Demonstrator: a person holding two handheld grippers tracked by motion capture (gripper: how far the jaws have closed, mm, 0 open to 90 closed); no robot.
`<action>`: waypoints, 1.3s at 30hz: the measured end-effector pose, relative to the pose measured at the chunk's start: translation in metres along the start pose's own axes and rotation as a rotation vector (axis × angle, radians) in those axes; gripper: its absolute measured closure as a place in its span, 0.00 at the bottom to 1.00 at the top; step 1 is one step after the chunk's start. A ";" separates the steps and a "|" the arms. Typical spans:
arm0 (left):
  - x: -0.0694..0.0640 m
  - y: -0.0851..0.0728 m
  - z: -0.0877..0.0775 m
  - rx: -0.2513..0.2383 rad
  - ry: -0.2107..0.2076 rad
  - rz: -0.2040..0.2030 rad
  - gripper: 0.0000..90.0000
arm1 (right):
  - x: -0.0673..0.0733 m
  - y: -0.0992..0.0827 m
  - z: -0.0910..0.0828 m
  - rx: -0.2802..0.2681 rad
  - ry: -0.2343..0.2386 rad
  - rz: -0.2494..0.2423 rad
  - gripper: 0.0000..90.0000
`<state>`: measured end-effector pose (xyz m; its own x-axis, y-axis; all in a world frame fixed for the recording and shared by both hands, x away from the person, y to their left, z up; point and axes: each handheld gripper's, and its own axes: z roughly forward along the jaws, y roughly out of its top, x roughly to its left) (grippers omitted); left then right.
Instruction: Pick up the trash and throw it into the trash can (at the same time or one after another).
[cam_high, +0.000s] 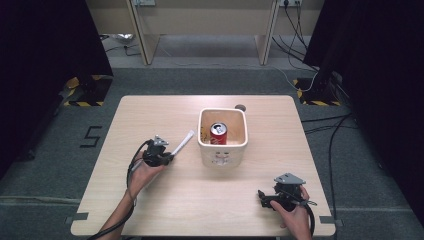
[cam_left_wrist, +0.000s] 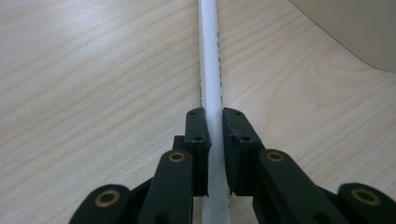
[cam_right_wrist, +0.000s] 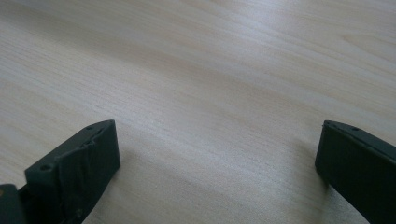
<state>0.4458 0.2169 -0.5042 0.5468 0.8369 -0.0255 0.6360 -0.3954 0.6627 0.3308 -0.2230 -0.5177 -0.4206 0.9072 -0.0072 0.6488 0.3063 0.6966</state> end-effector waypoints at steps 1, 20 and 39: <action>0.000 0.000 0.000 -0.002 0.002 -0.001 0.90 | 0.000 0.000 0.000 0.000 0.000 0.000 0.00; 0.015 0.043 -0.069 -0.124 -0.058 0.022 0.89 | 0.000 0.000 0.000 0.000 0.000 0.000 0.00; 0.003 0.087 -0.098 -0.175 -0.112 0.079 0.89 | 0.000 0.000 0.000 -0.001 0.000 -0.002 0.00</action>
<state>0.4498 0.2223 -0.3736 0.6544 0.7548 -0.0448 0.4898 -0.3780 0.7856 0.3309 -0.2231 -0.5178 -0.4217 0.9067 -0.0082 0.6473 0.3073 0.6976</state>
